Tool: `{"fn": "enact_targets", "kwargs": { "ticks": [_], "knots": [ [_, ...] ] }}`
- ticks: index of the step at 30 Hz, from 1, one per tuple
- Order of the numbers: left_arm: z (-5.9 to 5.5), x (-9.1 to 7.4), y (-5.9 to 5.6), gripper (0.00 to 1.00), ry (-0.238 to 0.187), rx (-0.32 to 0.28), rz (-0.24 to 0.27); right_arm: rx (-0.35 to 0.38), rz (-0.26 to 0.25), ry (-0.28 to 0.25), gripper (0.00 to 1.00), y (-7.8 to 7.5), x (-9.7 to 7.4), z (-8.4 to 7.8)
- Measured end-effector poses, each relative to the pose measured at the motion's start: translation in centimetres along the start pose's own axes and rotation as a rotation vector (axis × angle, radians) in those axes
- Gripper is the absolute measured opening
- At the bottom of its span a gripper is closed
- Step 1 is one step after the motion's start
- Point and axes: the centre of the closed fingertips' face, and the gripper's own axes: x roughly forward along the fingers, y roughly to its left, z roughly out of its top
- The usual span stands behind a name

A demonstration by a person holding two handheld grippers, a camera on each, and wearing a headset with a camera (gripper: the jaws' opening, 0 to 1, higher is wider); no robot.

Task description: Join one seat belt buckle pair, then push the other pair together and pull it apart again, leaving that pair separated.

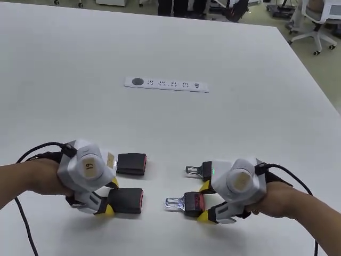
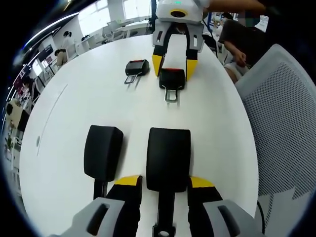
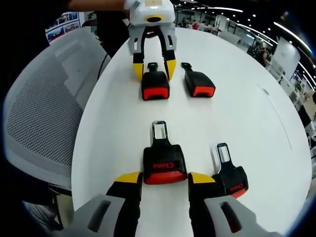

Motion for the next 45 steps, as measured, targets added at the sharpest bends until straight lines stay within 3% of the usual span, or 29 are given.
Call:
{"fn": "enact_targets", "kwargs": {
  "ticks": [4, 8, 15, 20, 36, 45],
  "knots": [
    [-0.1, -0.4, -0.1, 0.42, 0.016, 0.018, 0.012, 0.008, -0.001, -0.017, 0.36, -0.4, -0.3, 0.0],
    [0.2, -1.1, 0.2, 0.43, -0.015, -0.002, 0.021, 0.01, -0.01, -0.018, 0.38, -0.7, -0.9, -0.2],
    [0.2, -2.7, 0.7, 0.46, -0.025, -0.02, 0.045, 0.011, -0.02, -0.022, 0.41, -1.1, -2.4, 0.0],
    [0.9, -4.0, 1.3, 0.46, -0.063, -0.05, 0.069, 0.021, -0.032, -0.029, 0.43, -1.9, -3.0, -0.1],
    [2.6, -5.8, 5.3, 0.47, -0.121, -0.068, 0.143, 0.023, -0.069, -0.034, 0.43, -5.6, -4.1, -1.1],
    [2.1, -5.0, 7.4, 0.44, -0.113, -0.064, 0.139, 0.003, -0.061, -0.025, 0.42, -7.2, -4.2, -1.4]
  ]
}}
